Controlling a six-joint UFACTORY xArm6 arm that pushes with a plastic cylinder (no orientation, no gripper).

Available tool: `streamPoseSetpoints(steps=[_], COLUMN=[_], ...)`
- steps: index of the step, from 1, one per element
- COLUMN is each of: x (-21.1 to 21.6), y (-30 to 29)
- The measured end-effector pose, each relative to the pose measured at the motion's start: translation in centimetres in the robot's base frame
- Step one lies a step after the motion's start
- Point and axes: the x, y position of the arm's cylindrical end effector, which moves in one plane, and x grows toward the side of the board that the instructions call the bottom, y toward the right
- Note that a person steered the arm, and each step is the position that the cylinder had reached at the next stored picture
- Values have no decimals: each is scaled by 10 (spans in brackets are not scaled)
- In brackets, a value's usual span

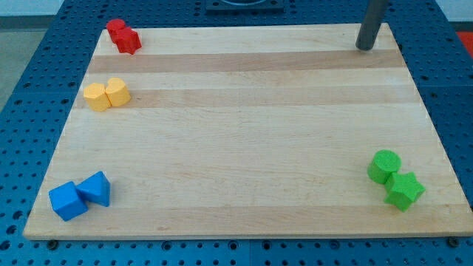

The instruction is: Move the green circle to the center of the board

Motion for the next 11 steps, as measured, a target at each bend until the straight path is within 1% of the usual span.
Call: streamPoseSetpoints(steps=[1, 2, 3, 4, 5, 6, 7, 9, 10, 11], x=[2, 6, 46, 98, 197, 256, 285, 278, 283, 283], y=[0, 51, 114, 116, 111, 91, 49, -13, -78, -116])
